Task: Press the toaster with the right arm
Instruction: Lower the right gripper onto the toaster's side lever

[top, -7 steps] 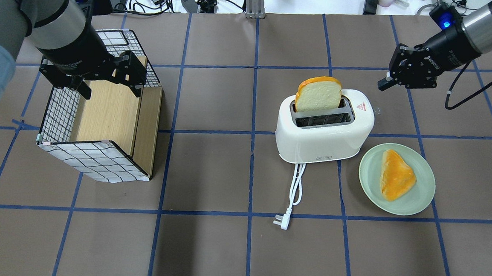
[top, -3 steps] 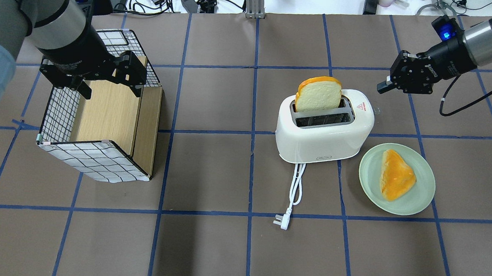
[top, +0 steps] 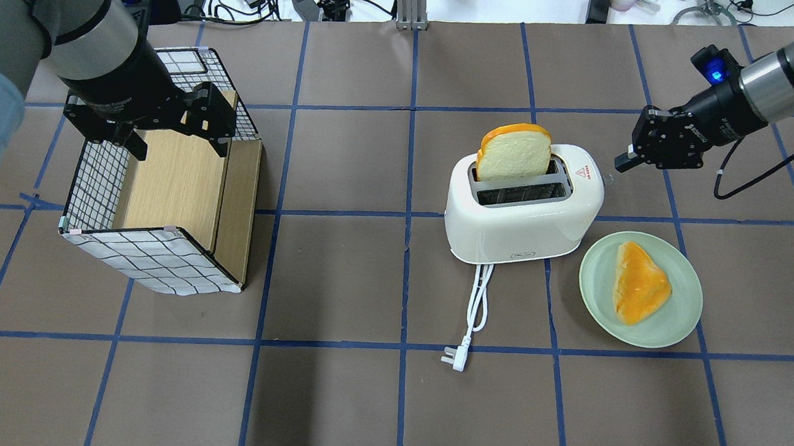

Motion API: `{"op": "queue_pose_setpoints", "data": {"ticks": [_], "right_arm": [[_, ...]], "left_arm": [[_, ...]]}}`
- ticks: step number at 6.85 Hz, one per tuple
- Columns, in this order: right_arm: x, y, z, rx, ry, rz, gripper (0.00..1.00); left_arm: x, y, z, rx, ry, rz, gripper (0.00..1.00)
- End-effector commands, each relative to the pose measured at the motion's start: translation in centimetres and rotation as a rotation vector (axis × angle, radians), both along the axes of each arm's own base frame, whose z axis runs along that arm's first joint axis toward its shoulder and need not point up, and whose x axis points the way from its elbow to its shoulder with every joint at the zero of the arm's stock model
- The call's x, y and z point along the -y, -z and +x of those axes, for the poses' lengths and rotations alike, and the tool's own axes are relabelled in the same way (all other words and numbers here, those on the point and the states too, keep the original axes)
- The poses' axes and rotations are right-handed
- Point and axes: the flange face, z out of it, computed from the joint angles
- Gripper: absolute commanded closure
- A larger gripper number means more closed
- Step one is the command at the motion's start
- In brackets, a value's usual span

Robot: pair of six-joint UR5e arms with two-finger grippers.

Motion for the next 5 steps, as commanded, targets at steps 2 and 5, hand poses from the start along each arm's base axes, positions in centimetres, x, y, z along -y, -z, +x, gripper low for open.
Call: {"op": "queue_pose_setpoints", "data": {"ticks": [2, 5], "right_arm": [[-0.45, 1.19, 0.22, 0.001, -0.117, -0.071, 1.00], [-0.52, 1.14, 0.45, 0.017, -0.199, -0.127, 1.00]], "left_arm": [[0.00, 0.00, -0.01, 0.000, 0.000, 0.000, 0.00], [0.02, 0.00, 0.06, 0.000, -0.001, 0.000, 0.00]]}}
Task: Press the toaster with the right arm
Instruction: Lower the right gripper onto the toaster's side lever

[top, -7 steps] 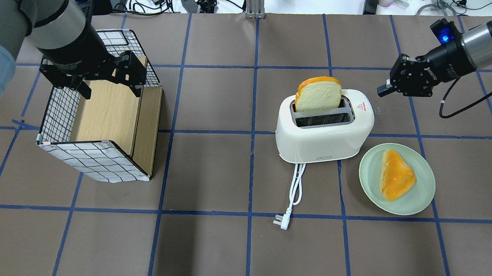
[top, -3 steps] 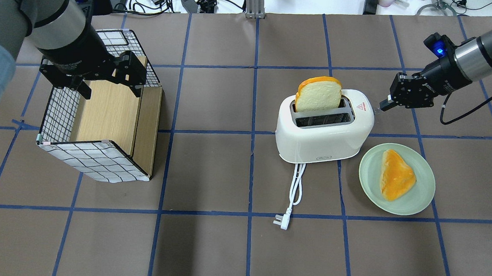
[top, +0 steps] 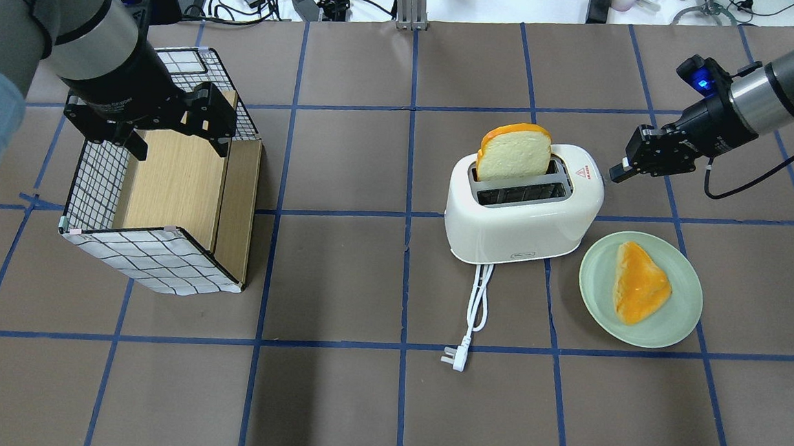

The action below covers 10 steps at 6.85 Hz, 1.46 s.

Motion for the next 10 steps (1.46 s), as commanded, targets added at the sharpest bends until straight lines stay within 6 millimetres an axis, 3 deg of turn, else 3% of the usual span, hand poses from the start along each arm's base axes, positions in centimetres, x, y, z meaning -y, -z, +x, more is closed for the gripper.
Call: {"op": "queue_pose_setpoints", "data": {"ticks": [1, 10], "right_arm": [[0.00, -0.06, 0.11, 0.010, -0.015, -0.014, 1.00], [0.50, 0.53, 0.52, 0.054, 0.023, -0.010, 1.00]], "left_arm": [[0.00, 0.00, -0.02, -0.001, 0.000, 0.000, 0.00], [0.00, 0.00, -0.02, -0.001, 0.000, 0.000, 0.00]]}}
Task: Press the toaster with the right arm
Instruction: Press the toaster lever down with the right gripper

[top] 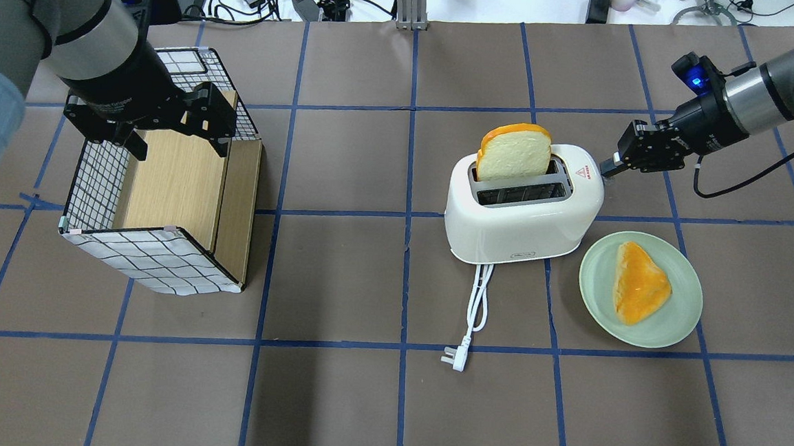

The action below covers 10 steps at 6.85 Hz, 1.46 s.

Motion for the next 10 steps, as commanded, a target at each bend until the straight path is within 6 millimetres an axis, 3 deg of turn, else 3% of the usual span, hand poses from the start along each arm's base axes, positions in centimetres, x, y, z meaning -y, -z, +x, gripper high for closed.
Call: {"op": "queue_pose_setpoints", "data": {"ticks": [1, 4, 10], "right_arm": [[0.0, 0.1, 0.0, -0.001, -0.001, 0.000, 1.00], [0.0, 0.2, -0.2, -0.009, -0.003, 0.003, 1.00], [0.6, 2.7, -0.4, 0.005, -0.008, 0.031, 1.00]], "left_arm": [[0.0, 0.0, 0.0, 0.000, 0.000, 0.000, 0.00], [0.0, 0.0, 0.0, 0.000, 0.000, 0.000, 0.00], [0.0, 0.0, 0.0, 0.000, 0.000, 0.000, 0.00]]}}
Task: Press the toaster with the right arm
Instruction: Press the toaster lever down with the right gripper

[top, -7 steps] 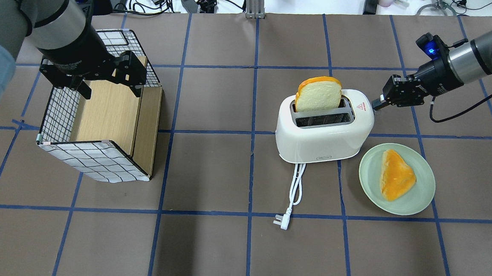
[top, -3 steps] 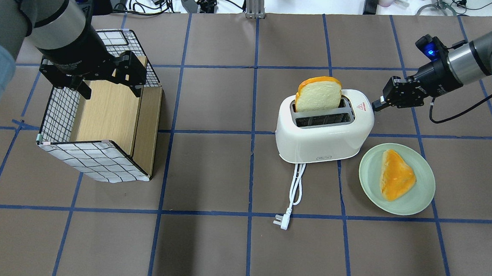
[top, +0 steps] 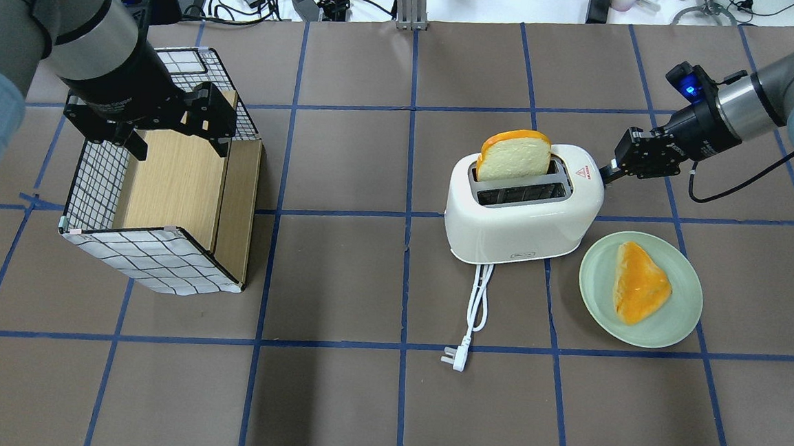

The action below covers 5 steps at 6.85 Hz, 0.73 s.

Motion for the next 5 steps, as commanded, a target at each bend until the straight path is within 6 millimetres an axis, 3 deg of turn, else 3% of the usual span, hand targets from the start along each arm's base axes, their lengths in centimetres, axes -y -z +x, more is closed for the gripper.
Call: {"op": "queue_pose_setpoints", "data": {"ticks": [1, 5], "right_arm": [[0.3, 1.5, -0.1, 0.009, -0.002, 0.018, 1.00], [-0.4, 4.0, 0.2, -0.002, -0.002, -0.002, 1.00]], "left_arm": [[0.0, 0.0, 0.0, 0.000, 0.000, 0.000, 0.00], [0.0, 0.0, 0.0, 0.000, 0.000, 0.000, 0.00]]}}
